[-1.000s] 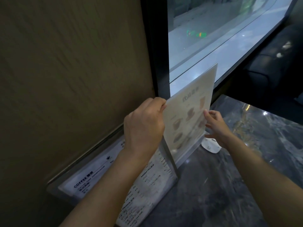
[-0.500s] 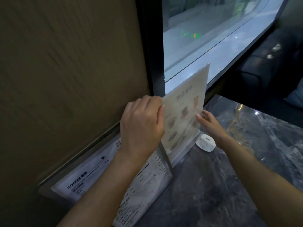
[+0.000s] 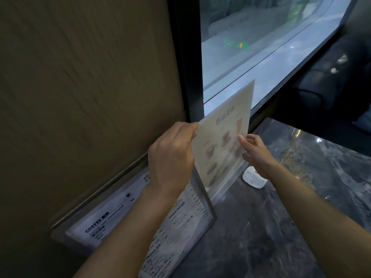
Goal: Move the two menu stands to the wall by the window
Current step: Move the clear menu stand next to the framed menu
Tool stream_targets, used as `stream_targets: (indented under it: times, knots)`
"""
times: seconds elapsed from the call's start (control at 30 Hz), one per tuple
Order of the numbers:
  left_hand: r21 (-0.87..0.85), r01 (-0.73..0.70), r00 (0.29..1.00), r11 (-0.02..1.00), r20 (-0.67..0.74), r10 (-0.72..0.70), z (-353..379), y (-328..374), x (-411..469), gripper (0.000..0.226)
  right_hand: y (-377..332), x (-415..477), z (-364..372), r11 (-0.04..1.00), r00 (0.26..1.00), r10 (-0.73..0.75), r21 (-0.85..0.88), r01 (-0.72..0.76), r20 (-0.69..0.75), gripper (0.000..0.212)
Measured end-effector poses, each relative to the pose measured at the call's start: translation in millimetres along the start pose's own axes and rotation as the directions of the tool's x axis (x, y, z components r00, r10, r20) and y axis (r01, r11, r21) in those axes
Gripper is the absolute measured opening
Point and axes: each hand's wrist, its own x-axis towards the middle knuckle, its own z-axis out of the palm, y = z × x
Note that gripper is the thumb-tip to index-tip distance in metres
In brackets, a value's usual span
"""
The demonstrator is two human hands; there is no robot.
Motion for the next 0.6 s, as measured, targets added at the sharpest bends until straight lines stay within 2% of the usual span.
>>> stream_targets:
  times: [0.23, 0.43, 0.6]
  knots:
    - [0.050, -0.043, 0.998, 0.998, 0.048, 0.041, 0, 2, 0, 0.011, 1, -6, -5, 0.999, 1.000, -0.013, -0.052, 0.013, -0.013, 0.056]
    - [0.075, -0.072, 0.996, 0.995, 0.052, 0.068, 2, 3, -2, 0.010, -4, -13, -6, 0.994, 0.998, -0.046, -0.096, 0.049, 0.031, 0.044]
    - [0.098, -0.077, 0.994, 0.992, 0.080, 0.069, 1, 4, -4, 0.013, -7, -19, -8, 0.990, 0.998, -0.064, -0.127, 0.067, 0.028, 0.057]
